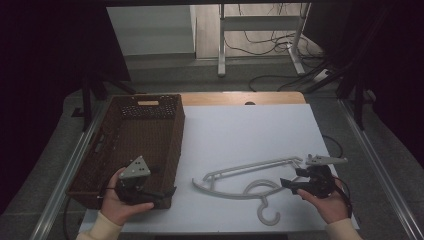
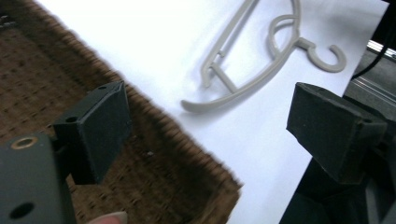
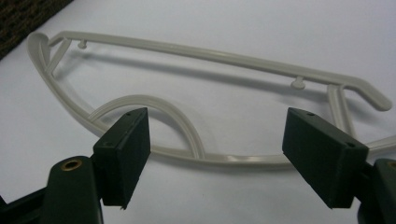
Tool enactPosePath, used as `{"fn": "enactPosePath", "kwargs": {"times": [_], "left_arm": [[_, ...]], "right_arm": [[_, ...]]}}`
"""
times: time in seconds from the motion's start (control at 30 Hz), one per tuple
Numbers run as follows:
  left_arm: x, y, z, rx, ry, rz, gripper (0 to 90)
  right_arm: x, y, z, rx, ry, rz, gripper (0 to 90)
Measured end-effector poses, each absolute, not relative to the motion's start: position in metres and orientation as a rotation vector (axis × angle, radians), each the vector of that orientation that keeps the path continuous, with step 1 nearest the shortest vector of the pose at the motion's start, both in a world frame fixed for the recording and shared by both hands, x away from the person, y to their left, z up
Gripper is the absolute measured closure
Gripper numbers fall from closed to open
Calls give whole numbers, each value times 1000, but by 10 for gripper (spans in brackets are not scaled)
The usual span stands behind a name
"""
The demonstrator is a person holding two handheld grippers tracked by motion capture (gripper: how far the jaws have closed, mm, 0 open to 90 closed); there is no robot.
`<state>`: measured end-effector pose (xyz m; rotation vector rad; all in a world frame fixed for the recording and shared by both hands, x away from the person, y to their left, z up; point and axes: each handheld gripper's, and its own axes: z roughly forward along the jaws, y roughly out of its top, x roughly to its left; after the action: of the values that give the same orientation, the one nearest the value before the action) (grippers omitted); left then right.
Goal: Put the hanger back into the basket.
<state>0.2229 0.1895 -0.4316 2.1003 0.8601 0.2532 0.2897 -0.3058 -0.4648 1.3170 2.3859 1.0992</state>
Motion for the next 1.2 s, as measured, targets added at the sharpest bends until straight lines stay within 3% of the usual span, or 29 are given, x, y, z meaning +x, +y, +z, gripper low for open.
{"fn": "enactPosePath", "kwargs": {"times": [0.27,1.2], "left_arm": [[230,160,-428,2136,743,163,155],[259,60,-448,2363,505,84,209]], "right_arm": [[291,-312,-461,1273,2387,1157,246],[296,-316,-465,1300,2385,1115,253]]}}
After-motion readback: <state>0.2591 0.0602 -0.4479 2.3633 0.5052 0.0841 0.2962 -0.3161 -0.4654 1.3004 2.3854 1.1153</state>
